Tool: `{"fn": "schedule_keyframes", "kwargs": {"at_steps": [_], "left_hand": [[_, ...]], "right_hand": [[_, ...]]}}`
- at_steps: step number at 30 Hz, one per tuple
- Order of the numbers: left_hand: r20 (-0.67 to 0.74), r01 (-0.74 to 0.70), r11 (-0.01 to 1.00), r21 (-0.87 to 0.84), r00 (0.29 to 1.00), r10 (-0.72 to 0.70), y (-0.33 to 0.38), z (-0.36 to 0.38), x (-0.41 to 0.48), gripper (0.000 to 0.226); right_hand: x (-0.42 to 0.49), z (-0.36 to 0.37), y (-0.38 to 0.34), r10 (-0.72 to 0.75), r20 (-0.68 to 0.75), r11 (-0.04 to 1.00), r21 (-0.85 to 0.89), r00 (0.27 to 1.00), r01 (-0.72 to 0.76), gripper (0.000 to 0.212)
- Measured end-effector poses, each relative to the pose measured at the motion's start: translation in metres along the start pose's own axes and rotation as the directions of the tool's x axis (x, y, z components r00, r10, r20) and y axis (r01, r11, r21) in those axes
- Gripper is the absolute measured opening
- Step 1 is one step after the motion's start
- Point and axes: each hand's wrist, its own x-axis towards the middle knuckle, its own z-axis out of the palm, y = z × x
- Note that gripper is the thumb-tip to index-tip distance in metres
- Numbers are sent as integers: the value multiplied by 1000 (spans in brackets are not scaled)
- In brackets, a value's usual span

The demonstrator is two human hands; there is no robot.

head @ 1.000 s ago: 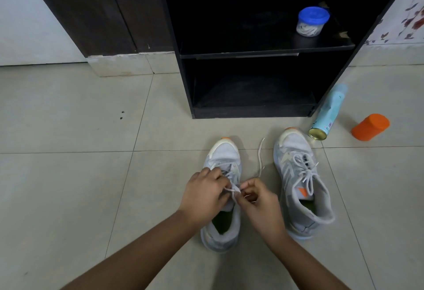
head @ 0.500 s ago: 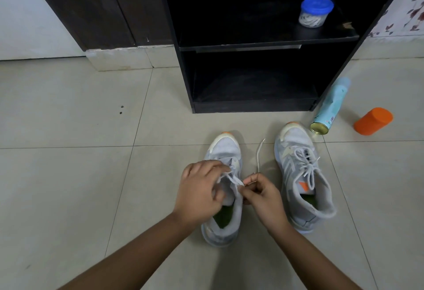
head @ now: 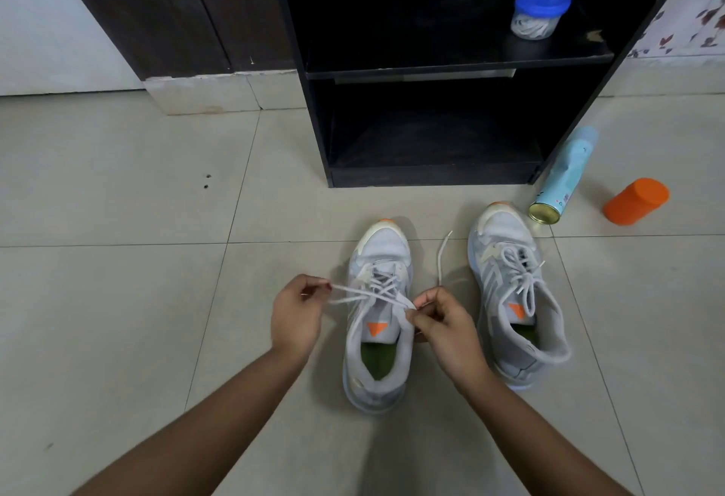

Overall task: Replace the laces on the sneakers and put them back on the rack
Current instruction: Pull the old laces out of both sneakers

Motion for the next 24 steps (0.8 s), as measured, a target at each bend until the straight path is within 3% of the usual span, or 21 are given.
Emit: {"fn": "schedule_keyframes", "kwargs": {"at_steps": [2, 4, 5, 7, 10, 12, 13, 15, 16, 17, 19, 21, 24], "left_hand": [[56, -254, 929, 270, 967, 249, -4, -1, -4, 19], [227, -590, 681, 434, 803, 551, 5, 5, -14, 28], [334, -703, 534, 469, 701, 630, 12, 10, -19, 28], [483, -801, 308, 513, 566, 668, 17, 23, -25, 27], [528, -800, 188, 569, 532, 662, 14, 30, -19, 22], [478, -799, 269, 538, 552, 683, 12, 26, -15, 21], [406, -780, 393, 488, 601, 689, 11, 23, -14, 18], [137, -578, 780, 240, 816, 562, 11, 13, -9, 13], [10, -425, 899, 105, 905, 426, 7, 7, -4, 16], [-56, -299, 953, 57, 952, 302, 2, 1, 2, 19], [-49, -206, 949, 238, 974, 223, -8, -8, 11, 7], [9, -205, 881, 425, 975, 223, -14, -7, 9, 28], [19, -374, 807, 456, 911, 412, -5, 1, -6, 44]], "right_hand": [[0, 1, -1, -5, -6, 1000, -14, 1000, 5, 20], [-1, 0, 0, -7, -8, 1000, -7, 1000, 7, 20], [0, 0, 0, -12, -7, 1000, -4, 1000, 12, 20], [0, 0, 1, -31, 4, 999, -12, 1000, 31, 20], [-1, 0, 0, -51, 17, 998, -28, 999, 51, 19], [-2, -1, 0, -62, 13, 997, -49, 998, 63, 17], [-2, -2, 0, -59, 8, 997, -58, 998, 60, 18], [-2, -4, 1, -33, -1, 998, -53, 999, 33, 26], [-1, -5, 2, -22, -3, 999, -50, 1000, 21, 30], [-2, -6, 1, -18, 1, 998, -57, 1000, 18, 30], [-1, -4, 0, -21, 18, 997, -74, 1000, 23, 24], [-2, -1, -3, -37, 22, 995, -89, 999, 39, 19], [-5, 2, -9, -90, 15, 984, -151, 996, 91, 16]]}}
